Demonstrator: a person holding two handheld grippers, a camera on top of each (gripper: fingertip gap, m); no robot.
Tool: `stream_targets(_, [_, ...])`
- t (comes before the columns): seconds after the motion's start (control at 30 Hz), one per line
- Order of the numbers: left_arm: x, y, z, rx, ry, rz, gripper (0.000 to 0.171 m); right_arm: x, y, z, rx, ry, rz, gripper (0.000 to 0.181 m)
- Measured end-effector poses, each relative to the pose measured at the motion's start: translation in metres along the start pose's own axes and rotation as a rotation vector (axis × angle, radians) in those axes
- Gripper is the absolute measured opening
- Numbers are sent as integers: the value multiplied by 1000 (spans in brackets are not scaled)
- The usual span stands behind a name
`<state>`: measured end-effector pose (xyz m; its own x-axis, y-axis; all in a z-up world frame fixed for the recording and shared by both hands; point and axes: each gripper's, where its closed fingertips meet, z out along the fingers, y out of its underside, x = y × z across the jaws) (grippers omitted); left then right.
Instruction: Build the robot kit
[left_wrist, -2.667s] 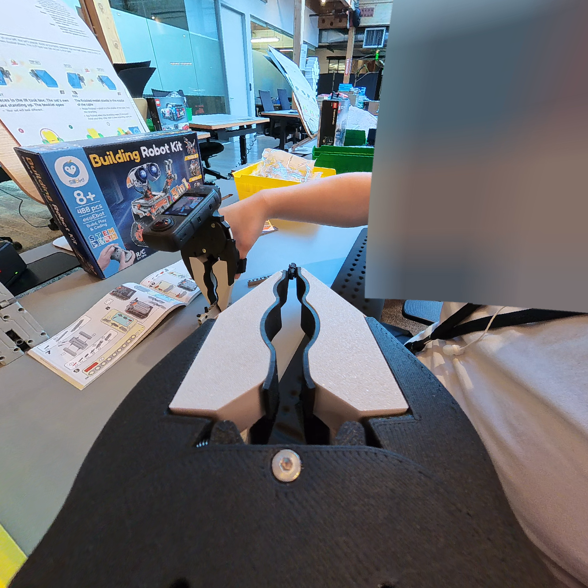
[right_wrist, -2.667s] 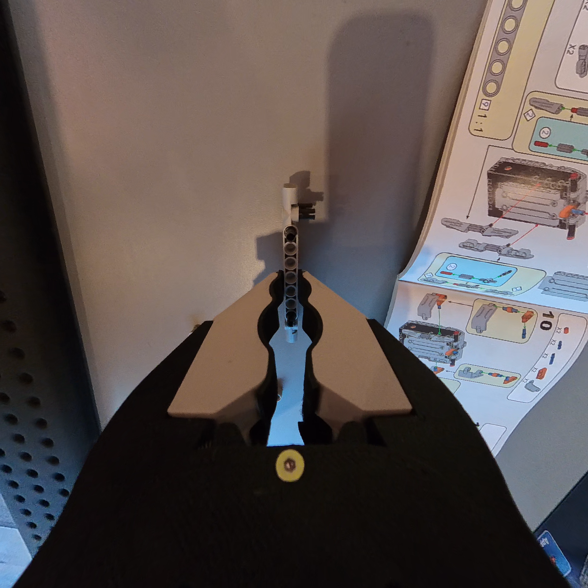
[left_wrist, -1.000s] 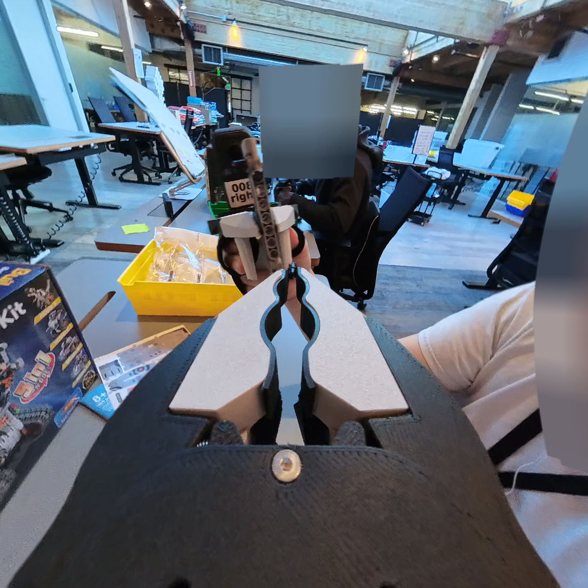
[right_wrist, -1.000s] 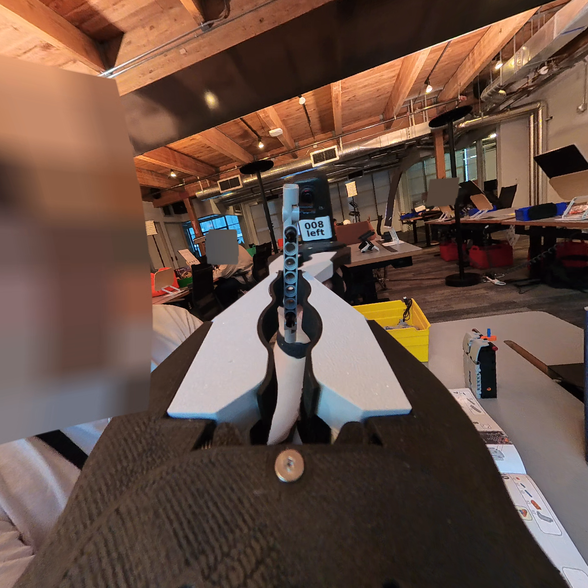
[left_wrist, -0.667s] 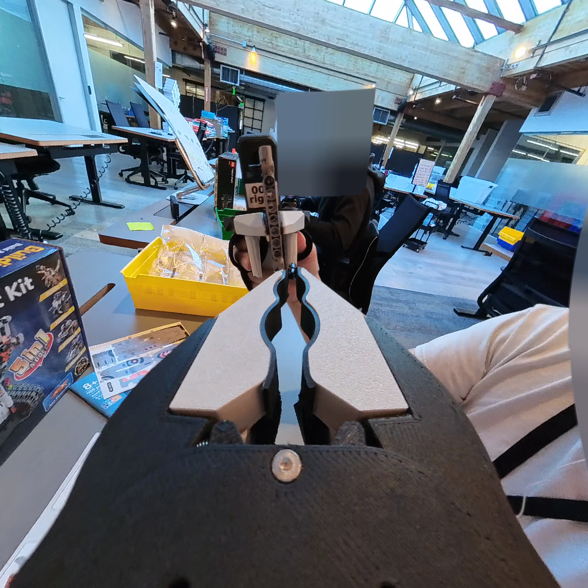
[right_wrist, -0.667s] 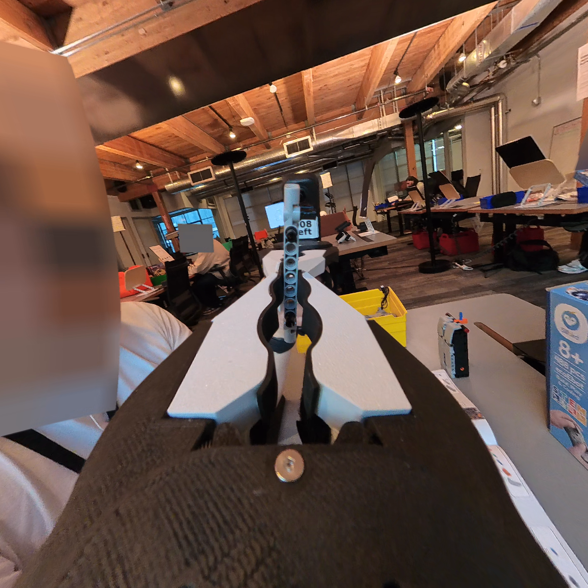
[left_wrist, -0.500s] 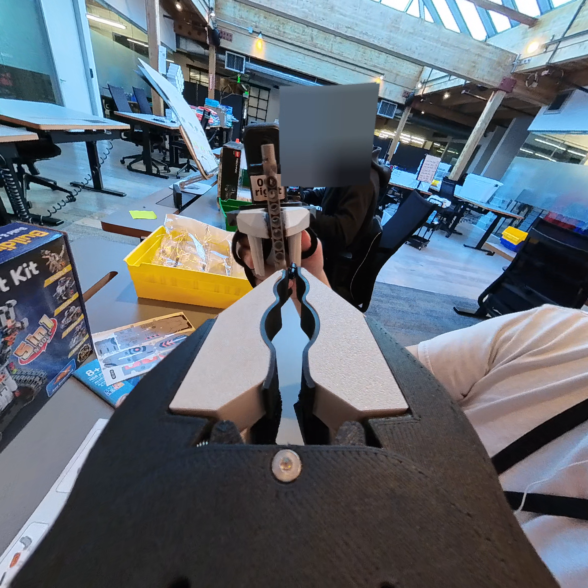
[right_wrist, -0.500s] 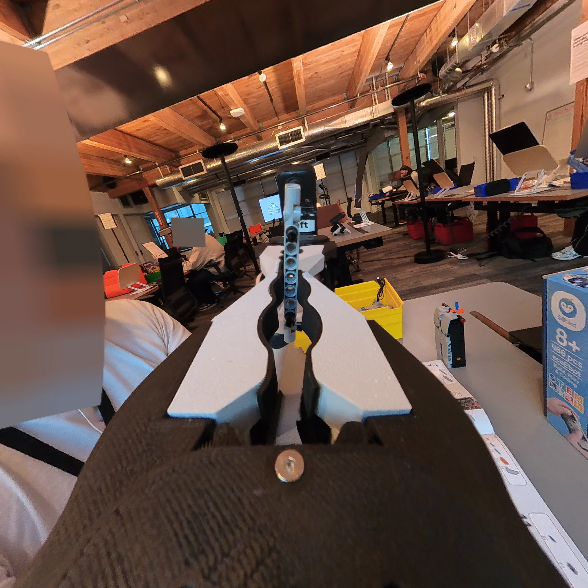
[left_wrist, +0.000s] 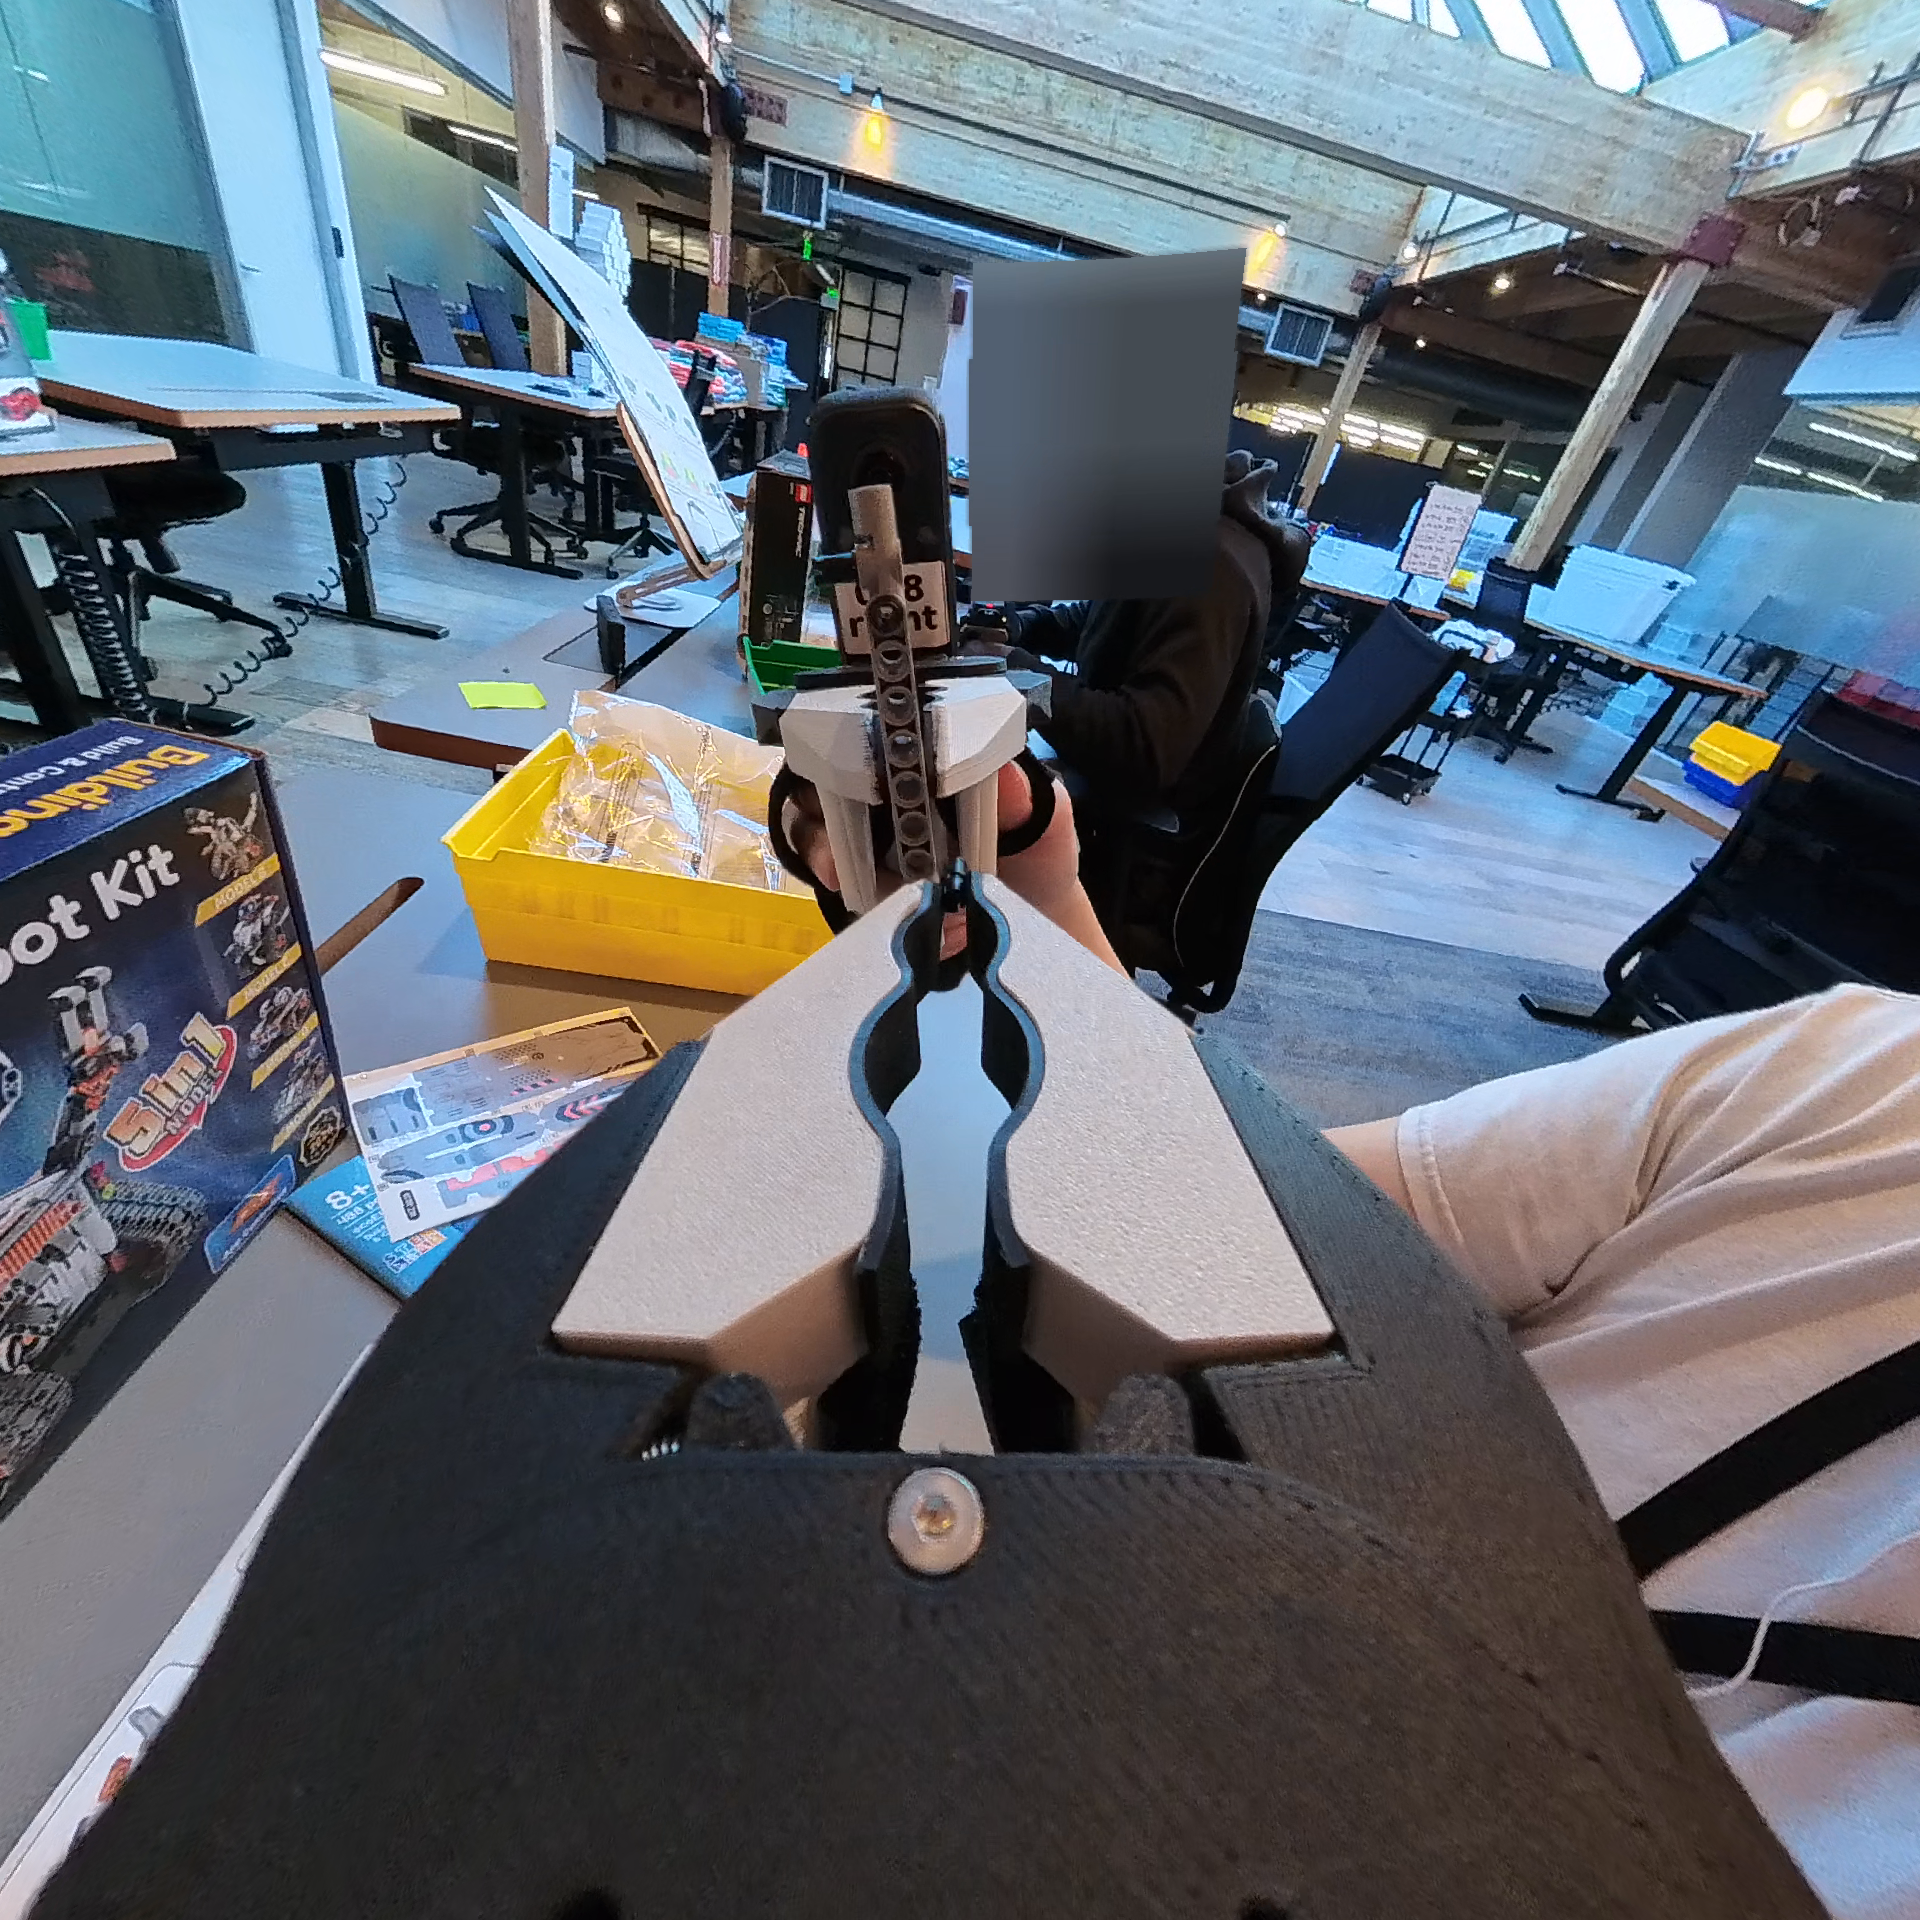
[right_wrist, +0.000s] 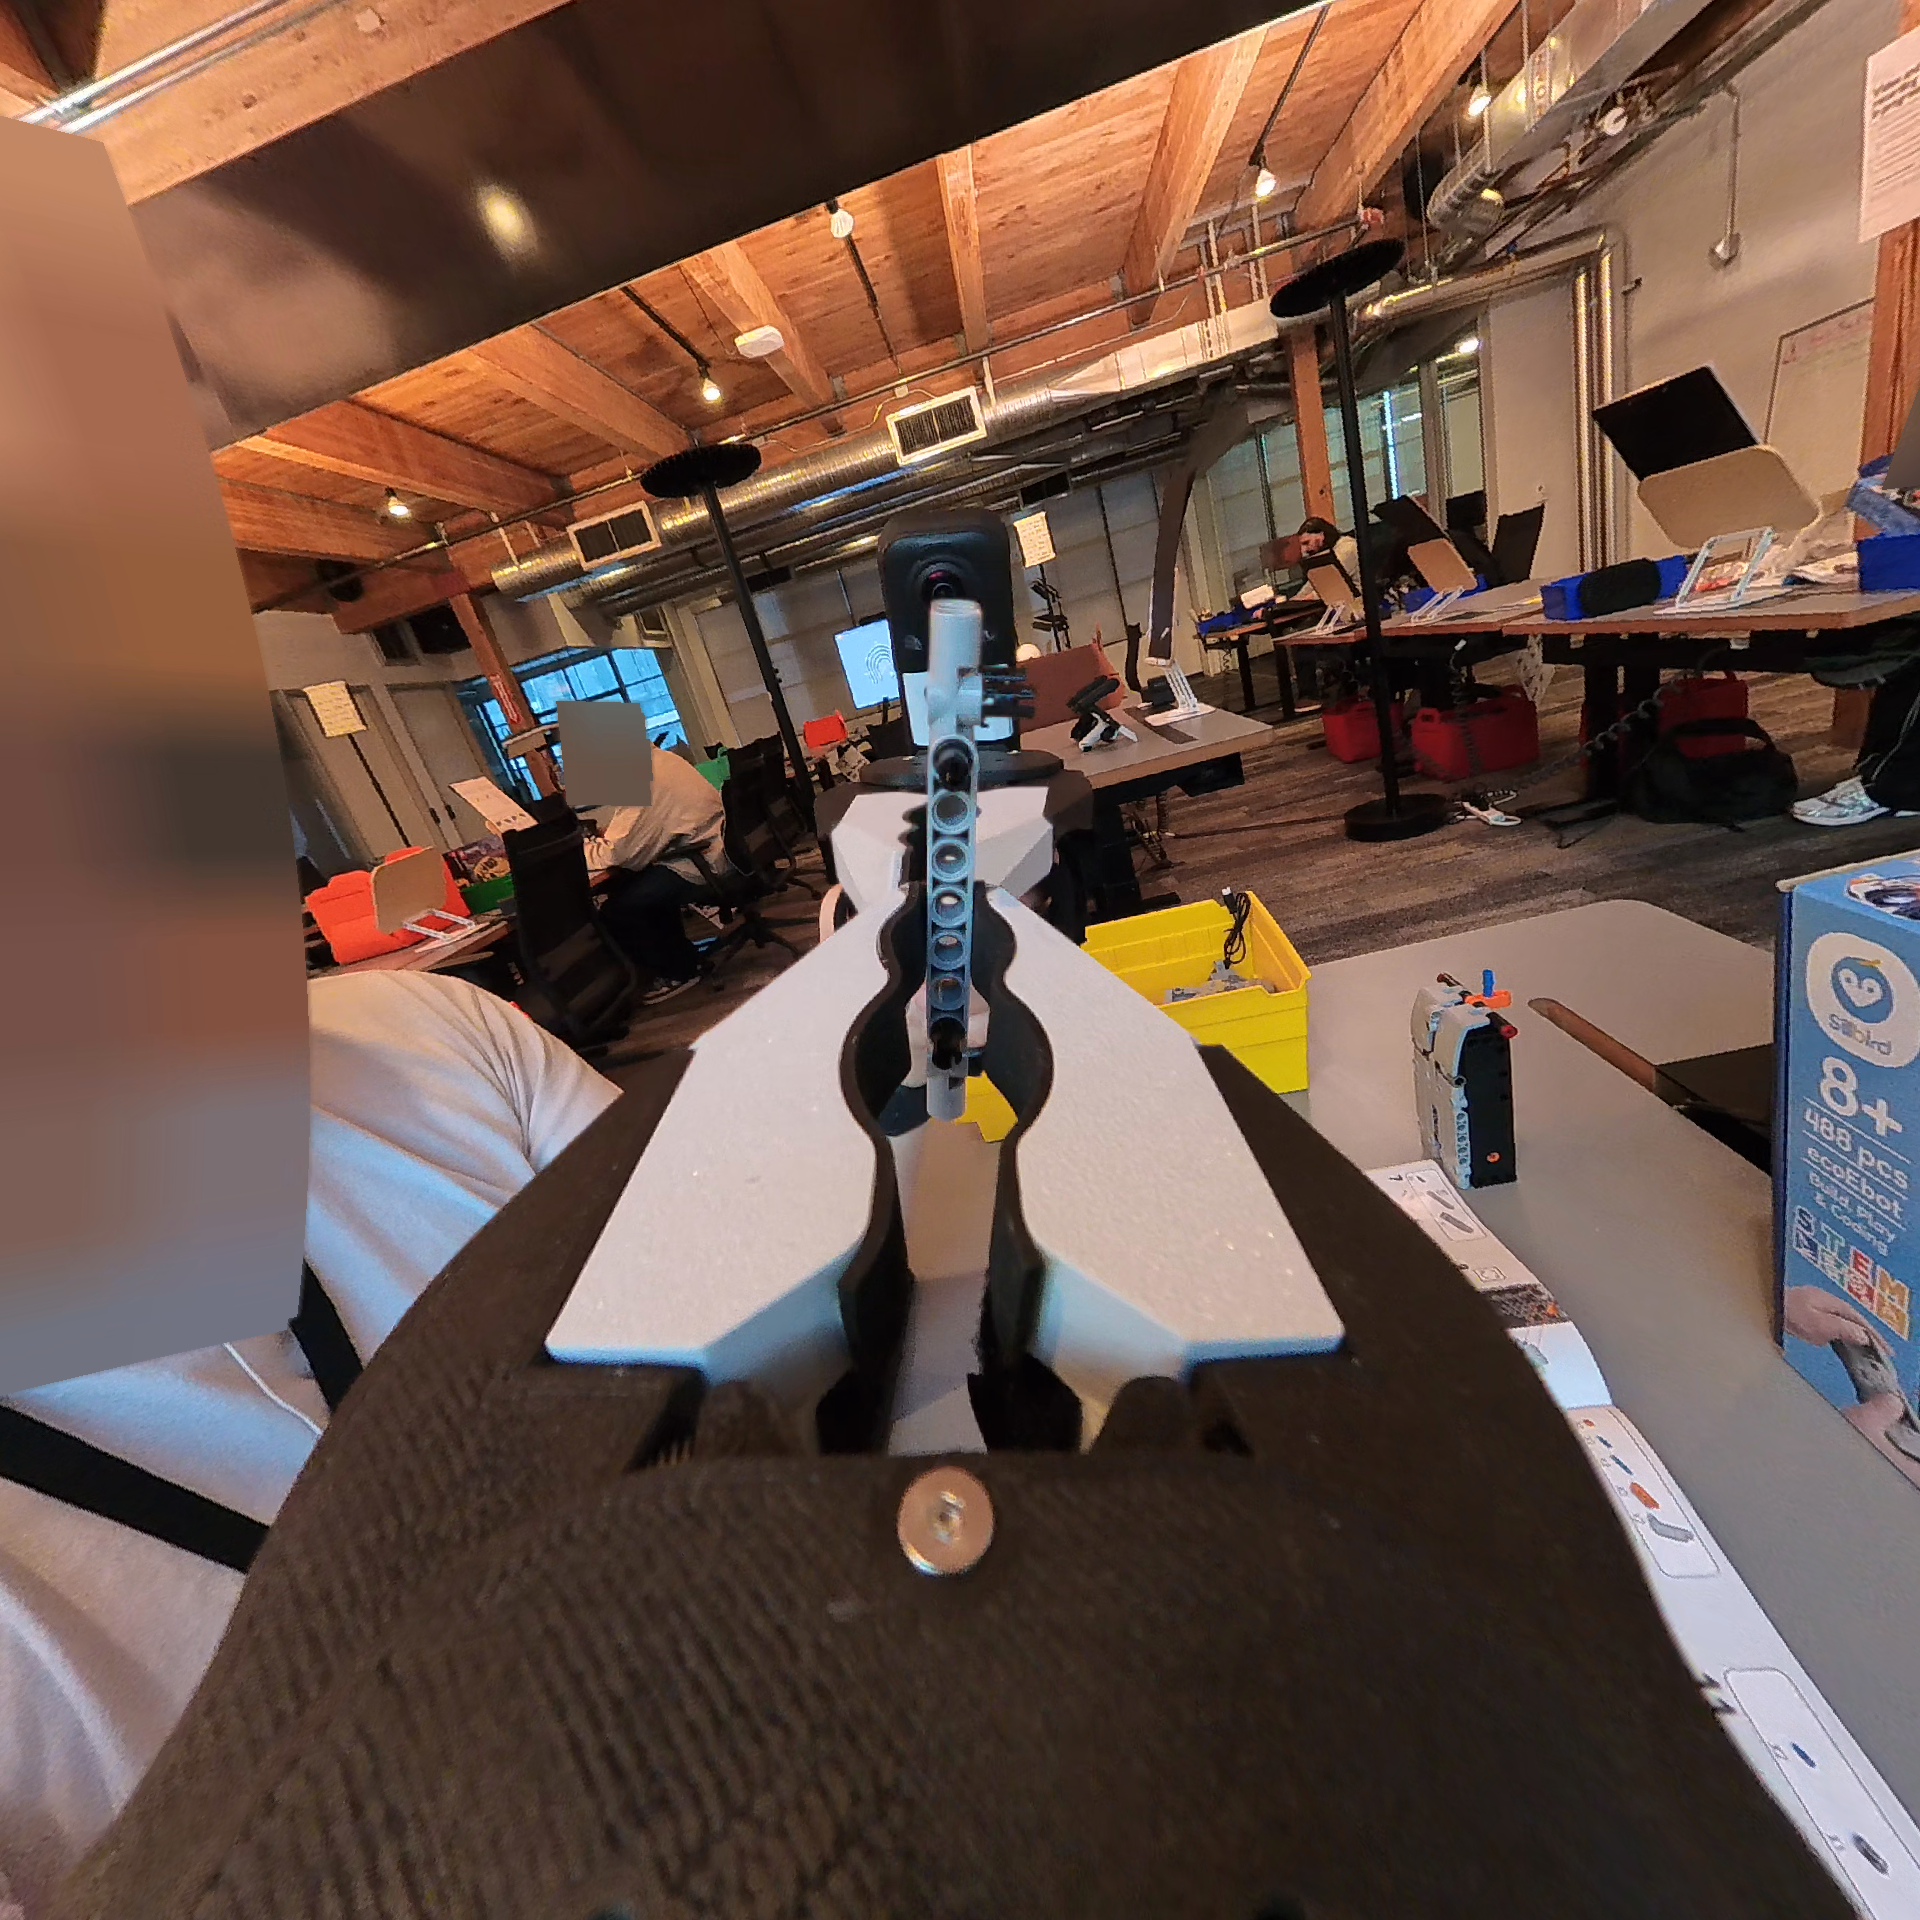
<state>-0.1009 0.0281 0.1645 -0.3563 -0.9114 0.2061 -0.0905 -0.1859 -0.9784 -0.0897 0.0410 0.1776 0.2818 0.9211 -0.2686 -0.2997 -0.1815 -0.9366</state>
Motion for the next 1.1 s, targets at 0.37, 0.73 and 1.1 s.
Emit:
stream_targets(0.37, [2,1,0,-7,1,2,2,-8,0,5,8,-51,11,6])
stream_targets(0.73, [3,1,1,-6,6,-6,2,-9,0,6,7,-56,11,6])
stream_targets(1.1, [-4,-6,-11,12,-76,18,2,-2,-4,18,44,43,-64,6])
